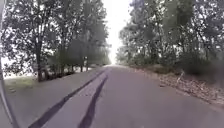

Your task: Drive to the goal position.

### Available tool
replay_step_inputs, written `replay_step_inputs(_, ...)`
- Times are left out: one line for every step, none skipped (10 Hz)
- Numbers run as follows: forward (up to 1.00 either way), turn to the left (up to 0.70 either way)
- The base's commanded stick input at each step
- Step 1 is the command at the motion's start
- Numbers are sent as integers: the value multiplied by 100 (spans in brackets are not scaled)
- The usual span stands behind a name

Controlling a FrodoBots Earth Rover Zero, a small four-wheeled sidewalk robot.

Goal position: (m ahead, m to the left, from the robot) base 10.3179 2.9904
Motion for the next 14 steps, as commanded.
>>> replay_step_inputs(70,0)
replay_step_inputs(70,0)
replay_step_inputs(70,0)
replay_step_inputs(70,0)
replay_step_inputs(70,0)
replay_step_inputs(70,0)
replay_step_inputs(70,0)
replay_step_inputs(70,0)
replay_step_inputs(70,0)
replay_step_inputs(70,0)
replay_step_inputs(70,0)
replay_step_inputs(70,0)
replay_step_inputs(70,0)
replay_step_inputs(70,0)
